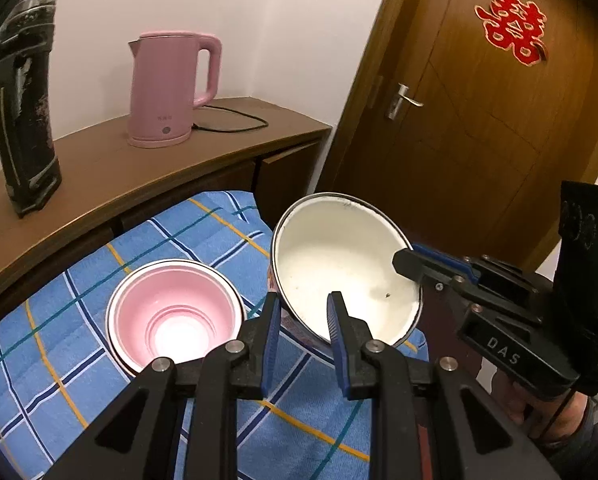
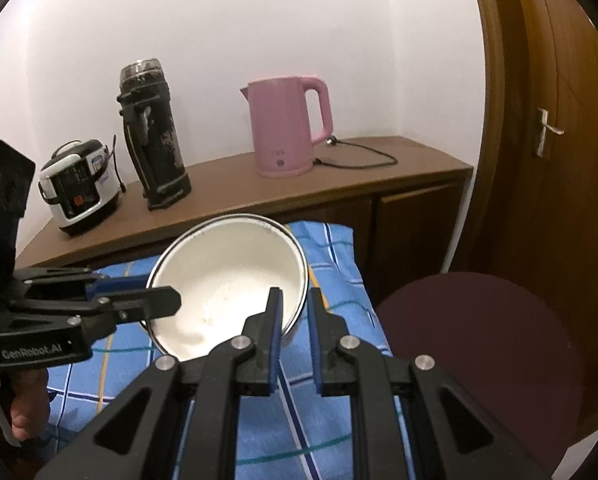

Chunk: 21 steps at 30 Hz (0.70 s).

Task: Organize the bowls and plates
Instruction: 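Lift the white enamel bowl and carry it over the pink bowl with both grippers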

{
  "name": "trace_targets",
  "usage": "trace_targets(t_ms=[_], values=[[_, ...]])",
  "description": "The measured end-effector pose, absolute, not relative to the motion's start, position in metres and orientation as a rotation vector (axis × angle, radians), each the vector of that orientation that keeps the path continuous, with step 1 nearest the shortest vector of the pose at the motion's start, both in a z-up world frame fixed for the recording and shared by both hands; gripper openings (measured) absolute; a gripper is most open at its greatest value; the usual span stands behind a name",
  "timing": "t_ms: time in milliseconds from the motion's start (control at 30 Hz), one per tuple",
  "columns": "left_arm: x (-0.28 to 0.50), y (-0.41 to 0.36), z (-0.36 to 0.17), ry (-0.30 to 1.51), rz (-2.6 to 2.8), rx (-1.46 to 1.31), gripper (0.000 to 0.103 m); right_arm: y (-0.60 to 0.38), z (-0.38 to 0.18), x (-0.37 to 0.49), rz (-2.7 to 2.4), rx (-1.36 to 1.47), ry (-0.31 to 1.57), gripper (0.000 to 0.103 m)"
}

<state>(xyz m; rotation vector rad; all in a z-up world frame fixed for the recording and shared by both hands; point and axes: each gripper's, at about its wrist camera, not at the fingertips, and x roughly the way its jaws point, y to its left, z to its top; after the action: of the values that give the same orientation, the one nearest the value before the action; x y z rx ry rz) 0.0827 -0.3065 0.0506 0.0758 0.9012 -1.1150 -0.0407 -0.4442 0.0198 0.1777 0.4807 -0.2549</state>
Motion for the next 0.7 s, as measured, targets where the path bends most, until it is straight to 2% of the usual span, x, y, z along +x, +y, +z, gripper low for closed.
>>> trace_targets(t_ms=[700], values=[[0.131,-0.275,0.064,0.877,-1.014,-0.025,0.026,-0.417,0.045,0.003,-0.171,0.134,0.439,0.012]])
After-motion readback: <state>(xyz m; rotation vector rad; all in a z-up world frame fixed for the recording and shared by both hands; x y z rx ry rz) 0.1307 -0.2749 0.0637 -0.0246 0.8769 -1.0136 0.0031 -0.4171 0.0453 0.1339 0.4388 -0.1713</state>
